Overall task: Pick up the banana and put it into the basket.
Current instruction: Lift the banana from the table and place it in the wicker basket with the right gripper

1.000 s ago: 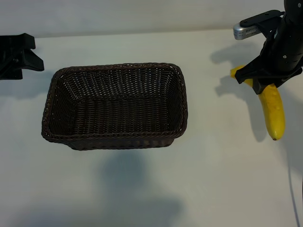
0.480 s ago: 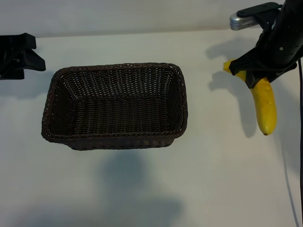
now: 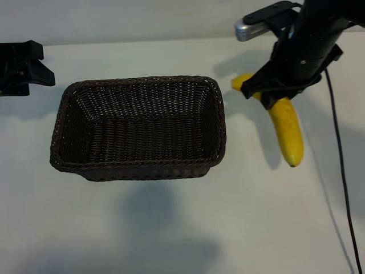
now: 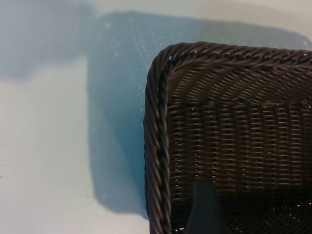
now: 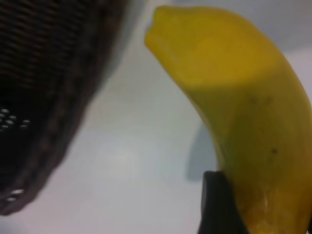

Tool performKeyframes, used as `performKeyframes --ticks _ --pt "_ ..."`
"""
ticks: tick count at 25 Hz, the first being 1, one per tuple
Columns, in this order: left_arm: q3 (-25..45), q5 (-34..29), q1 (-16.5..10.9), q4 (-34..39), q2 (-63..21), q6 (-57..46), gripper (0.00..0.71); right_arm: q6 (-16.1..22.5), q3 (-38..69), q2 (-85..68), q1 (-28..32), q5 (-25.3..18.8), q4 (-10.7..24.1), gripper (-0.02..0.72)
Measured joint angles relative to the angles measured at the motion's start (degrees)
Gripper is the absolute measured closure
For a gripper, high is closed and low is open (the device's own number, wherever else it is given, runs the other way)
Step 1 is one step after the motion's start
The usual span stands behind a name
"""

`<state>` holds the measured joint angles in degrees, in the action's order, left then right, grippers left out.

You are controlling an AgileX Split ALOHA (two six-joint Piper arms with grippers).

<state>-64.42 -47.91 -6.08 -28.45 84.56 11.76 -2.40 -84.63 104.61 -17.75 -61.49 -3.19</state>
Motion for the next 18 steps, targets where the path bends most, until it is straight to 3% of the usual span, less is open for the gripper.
performKeyframes --ticks 18 --pt "0.0 -0.3 0.0 0.0 0.0 1.1 0.163 1.7 -4.5 0.6 -7.9 1.6 -2.6 0.297"
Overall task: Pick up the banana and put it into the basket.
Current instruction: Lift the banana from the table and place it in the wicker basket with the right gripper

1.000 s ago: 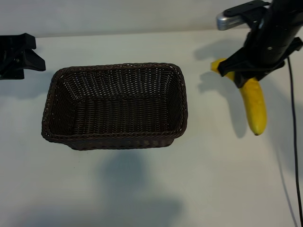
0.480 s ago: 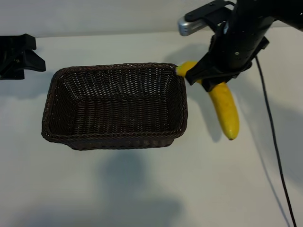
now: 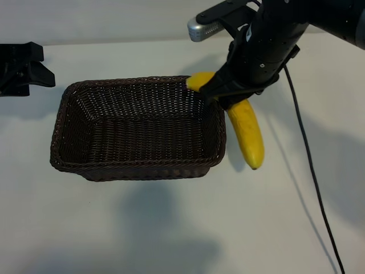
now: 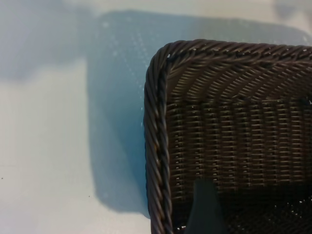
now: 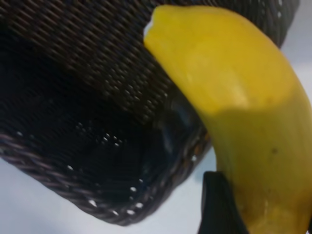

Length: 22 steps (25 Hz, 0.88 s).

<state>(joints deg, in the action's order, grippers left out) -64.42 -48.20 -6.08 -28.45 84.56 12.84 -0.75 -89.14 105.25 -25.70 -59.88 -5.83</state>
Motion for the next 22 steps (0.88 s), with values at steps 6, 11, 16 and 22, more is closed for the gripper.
performKeyframes --ticks 6,11,16,22 --pt "0.0 0.0 0.0 0.0 0.0 0.1 0.163 0.1 -4.0 2.8 -0.6 -0.9 -1.4 0.297" --pt "0.0 0.0 0.0 0.0 0.0 0.1 0.163 0.1 -5.1 4.3 -3.4 -0.5 -1.4 0.297" --pt "0.0 -0.1 0.0 0.0 0.0 0.1 0.163 0.1 -5.4 5.7 -5.1 0.5 -1.8 0.297" --pt "0.0 -0.5 0.0 0.0 0.0 0.1 0.163 -1.7 -10.6 7.7 -5.8 -1.2 -1.9 0.297"
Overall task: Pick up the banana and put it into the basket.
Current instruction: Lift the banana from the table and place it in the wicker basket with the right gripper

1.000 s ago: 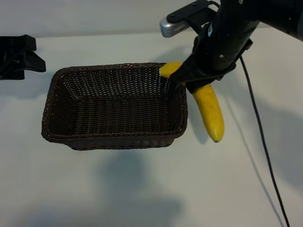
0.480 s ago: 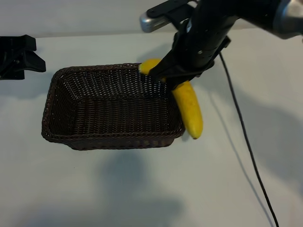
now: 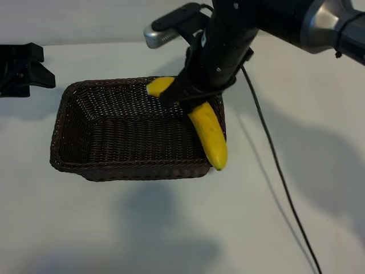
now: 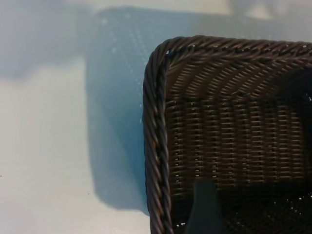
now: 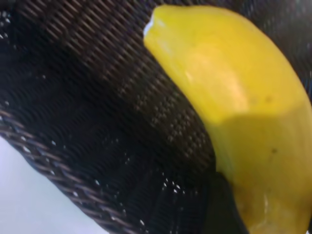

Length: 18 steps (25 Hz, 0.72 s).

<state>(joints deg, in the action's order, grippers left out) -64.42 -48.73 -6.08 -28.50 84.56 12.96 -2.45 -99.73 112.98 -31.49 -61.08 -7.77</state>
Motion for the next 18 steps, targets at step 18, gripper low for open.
performKeyframes --ticks 18 --pt "0.0 -0.6 0.0 0.0 0.0 0.3 0.163 -9.7 -5.9 2.4 -3.3 -1.3 -0.1 0.297"
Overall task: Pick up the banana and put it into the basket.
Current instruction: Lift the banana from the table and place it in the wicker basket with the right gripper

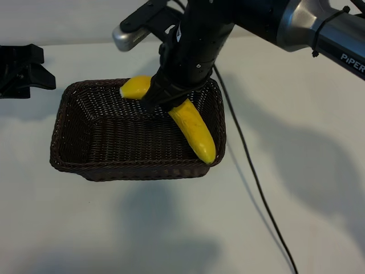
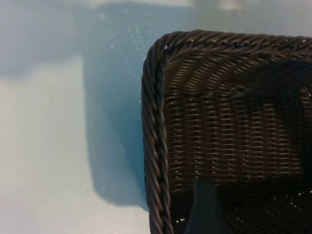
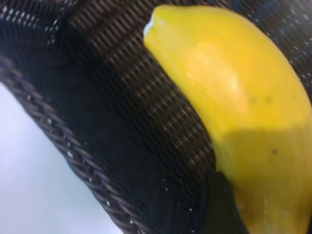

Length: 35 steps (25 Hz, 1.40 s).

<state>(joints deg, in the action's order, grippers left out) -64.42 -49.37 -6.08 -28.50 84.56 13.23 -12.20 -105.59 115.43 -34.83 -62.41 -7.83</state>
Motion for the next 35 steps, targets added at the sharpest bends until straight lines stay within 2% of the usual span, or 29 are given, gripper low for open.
performKeyframes --ticks 8,12,20,26,35 --pt "0.0 -0.1 0.0 0.0 0.0 0.0 0.163 -16.7 0.0 0.4 -2.7 3.1 -0.8 0.297" --pt "0.0 -0.5 0.0 0.0 0.0 0.0 0.163 -21.5 0.0 0.4 -4.1 4.7 -1.5 0.297" --pt "0.0 -0.9 0.0 -1.0 0.0 1.3 0.163 -24.6 0.0 0.4 -5.7 8.9 -2.5 0.297" --pt "0.0 -1.0 0.0 -1.7 0.0 1.5 0.163 -26.3 0.0 0.4 -5.7 9.9 -2.7 0.297" --pt "0.0 -1.2 0.0 -1.8 0.0 1.5 0.163 -26.8 0.0 3.5 -5.7 11.2 -2.1 0.297"
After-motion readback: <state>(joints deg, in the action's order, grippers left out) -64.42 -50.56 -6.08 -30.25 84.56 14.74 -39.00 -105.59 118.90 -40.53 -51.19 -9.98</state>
